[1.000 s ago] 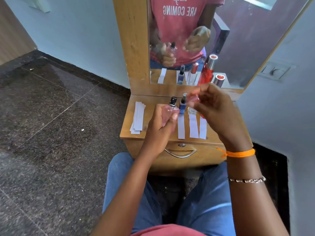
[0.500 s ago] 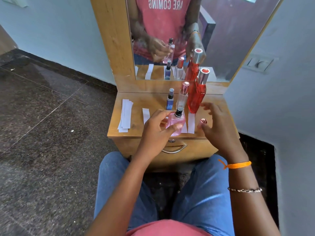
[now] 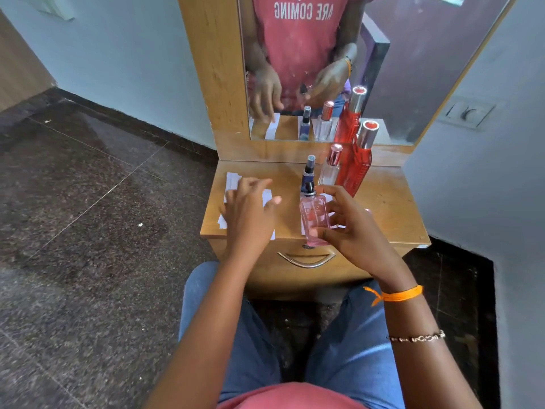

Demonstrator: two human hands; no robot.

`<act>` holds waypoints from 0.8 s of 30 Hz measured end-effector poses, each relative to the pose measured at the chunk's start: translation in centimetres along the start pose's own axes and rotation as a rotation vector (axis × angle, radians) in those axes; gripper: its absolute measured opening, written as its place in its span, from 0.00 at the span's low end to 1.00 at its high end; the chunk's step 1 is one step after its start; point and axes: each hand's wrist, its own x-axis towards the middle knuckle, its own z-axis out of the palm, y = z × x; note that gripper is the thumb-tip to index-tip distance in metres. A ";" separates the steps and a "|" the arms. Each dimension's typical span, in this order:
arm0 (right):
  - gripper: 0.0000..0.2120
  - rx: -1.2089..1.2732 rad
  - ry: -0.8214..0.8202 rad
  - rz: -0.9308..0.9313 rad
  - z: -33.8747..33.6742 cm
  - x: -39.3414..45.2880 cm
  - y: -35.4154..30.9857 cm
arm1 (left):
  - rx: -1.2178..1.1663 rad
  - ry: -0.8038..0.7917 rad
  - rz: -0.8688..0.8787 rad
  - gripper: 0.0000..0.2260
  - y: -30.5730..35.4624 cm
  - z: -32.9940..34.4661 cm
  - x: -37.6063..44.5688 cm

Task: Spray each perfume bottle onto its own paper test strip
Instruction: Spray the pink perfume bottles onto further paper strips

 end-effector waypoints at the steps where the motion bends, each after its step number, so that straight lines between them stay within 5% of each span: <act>1: 0.30 0.008 0.004 -0.001 -0.1 0.0 0.0 | 0.119 0.019 -0.026 0.16 -0.3 -0.1 0.4; 8: 0.30 0.027 -0.005 -0.033 -0.4 0.1 -0.2 | 0.347 -0.051 -0.021 0.14 -0.3 1.1 1.5; 15: 0.37 0.531 -0.143 -0.049 -0.5 -0.4 -0.8 | -0.057 0.016 -0.049 0.20 -0.1 0.5 1.0; 19: 0.33 0.821 -0.199 -0.022 0.4 -0.4 -0.8 | -0.251 -0.026 -0.098 0.07 0.0 -0.3 0.8; 24: 0.30 0.991 -0.117 0.029 1.4 -0.1 -0.8 | -0.571 -0.115 -0.091 0.07 -0.1 -1.5 0.1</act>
